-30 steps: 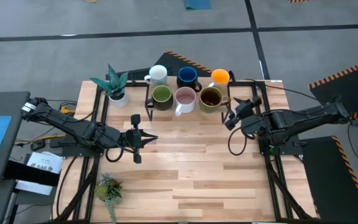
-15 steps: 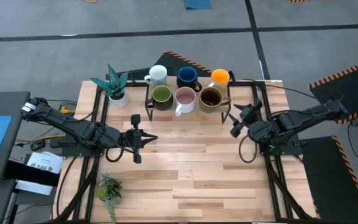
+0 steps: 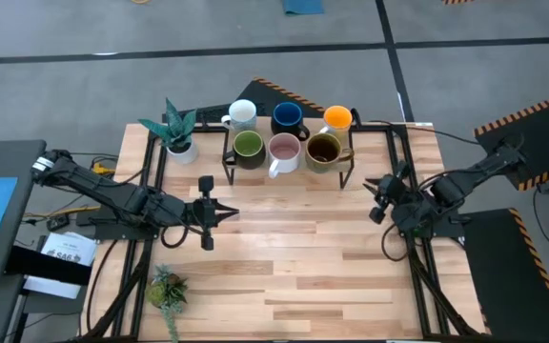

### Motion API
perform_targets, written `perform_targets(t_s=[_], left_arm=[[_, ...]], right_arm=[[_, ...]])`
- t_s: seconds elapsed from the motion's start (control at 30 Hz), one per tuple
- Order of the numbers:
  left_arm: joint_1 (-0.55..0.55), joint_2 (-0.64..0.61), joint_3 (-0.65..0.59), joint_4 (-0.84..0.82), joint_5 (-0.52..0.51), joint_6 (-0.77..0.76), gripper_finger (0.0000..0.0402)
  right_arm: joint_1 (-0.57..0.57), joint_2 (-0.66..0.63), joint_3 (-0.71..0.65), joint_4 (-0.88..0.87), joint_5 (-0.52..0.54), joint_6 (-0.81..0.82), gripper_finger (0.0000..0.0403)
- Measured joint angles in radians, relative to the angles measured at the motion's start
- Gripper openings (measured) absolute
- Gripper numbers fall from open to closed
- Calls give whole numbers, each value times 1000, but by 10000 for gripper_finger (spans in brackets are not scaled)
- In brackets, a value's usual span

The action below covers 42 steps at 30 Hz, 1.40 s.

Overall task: Place coffee mugs
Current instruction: Return to Home Position

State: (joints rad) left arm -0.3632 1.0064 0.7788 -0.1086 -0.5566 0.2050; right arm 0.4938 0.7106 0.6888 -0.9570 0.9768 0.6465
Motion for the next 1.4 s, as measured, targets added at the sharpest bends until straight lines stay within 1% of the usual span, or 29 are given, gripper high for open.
perform_targets(t_s=[0.07,0.1,0.13,0.17,0.23,0.3,0.37,0.43,0.57,0.63,0.7,0.77,0.83,1.0,1.27,1.4], left_arm=[[7,-30,0,-19,12,-8,0],[11,-54,-5,-27,33,-7,0],[17,-84,-27,-13,62,2,0],[24,-115,-59,19,93,17,0],[54,-184,-153,138,160,51,0],[100,-265,-266,263,202,77,0],[150,-344,-363,350,246,86,0],[197,-423,-428,374,328,72,0],[277,-561,-497,324,545,62,0],[304,-606,-520,303,616,43,0],[318,-646,-550,301,622,2,0],[321,-677,-586,303,595,-28,0],[319,-699,-624,303,575,-49,0],[319,-742,-696,316,569,-86,0],[319,-781,-768,344,569,-108,0],[319,-784,-767,291,570,-118,0]], right_arm=[[21,-8,0,-29,-7,18,44],[31,-13,0,-36,-6,25,24],[40,-15,0,-38,-7,33,18],[48,-19,0,-37,-7,38,19],[64,-25,0,-37,-7,50,25],[77,-25,0,-36,-7,61,24],[90,-24,0,-28,-7,61,18],[99,-25,0,-24,-7,61,17],[109,-25,0,-21,-7,63,17],[108,-25,0,-18,-7,64,17],[108,-25,0,-16,-7,63,18],[108,-25,0,-15,-7,63,19],[108,-25,0,-15,-7,63,19],[108,-25,0,-44,-12,56,19],[108,-25,0,-53,-12,60,19],[108,-25,0,-52,-13,61,19]])
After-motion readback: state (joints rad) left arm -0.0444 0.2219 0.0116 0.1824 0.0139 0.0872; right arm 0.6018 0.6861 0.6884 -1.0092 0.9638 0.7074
